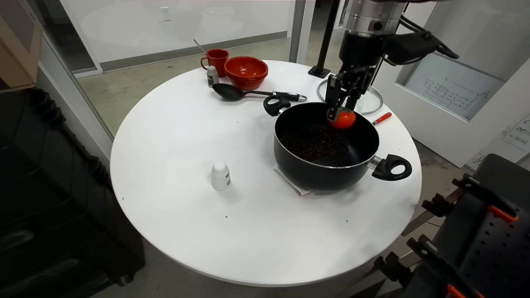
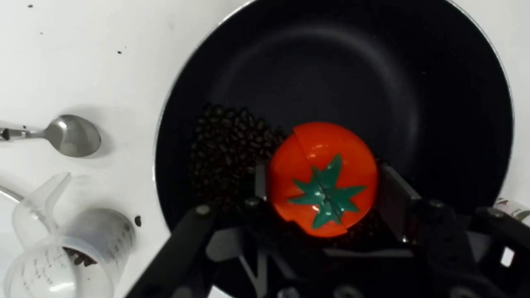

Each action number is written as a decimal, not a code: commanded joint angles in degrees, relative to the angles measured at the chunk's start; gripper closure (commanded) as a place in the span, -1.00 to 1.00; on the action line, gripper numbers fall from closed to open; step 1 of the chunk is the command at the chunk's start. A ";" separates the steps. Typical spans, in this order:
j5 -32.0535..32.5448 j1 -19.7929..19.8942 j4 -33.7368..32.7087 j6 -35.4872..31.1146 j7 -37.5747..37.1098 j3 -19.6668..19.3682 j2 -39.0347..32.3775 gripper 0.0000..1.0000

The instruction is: Pick the tomato and put it in the pot

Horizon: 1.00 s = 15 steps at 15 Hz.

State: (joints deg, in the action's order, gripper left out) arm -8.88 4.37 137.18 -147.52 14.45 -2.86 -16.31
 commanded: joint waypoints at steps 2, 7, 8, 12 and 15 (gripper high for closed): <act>3.41 0.41 -0.22 -3.87 -1.00 0.49 -4.34 0.23; 15.93 -4.10 3.73 -17.68 -6.50 -4.03 -8.84 0.23; 17.77 -5.07 4.13 -19.27 -7.77 -5.07 -9.80 0.23; 20.85 -7.83 5.02 -22.94 -9.83 -7.44 -12.21 0.23; 20.26 -8.32 4.97 -24.00 -9.77 -7.37 -12.90 0.23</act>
State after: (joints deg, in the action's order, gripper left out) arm 10.12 -2.59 141.88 -169.37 6.47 -9.20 -28.64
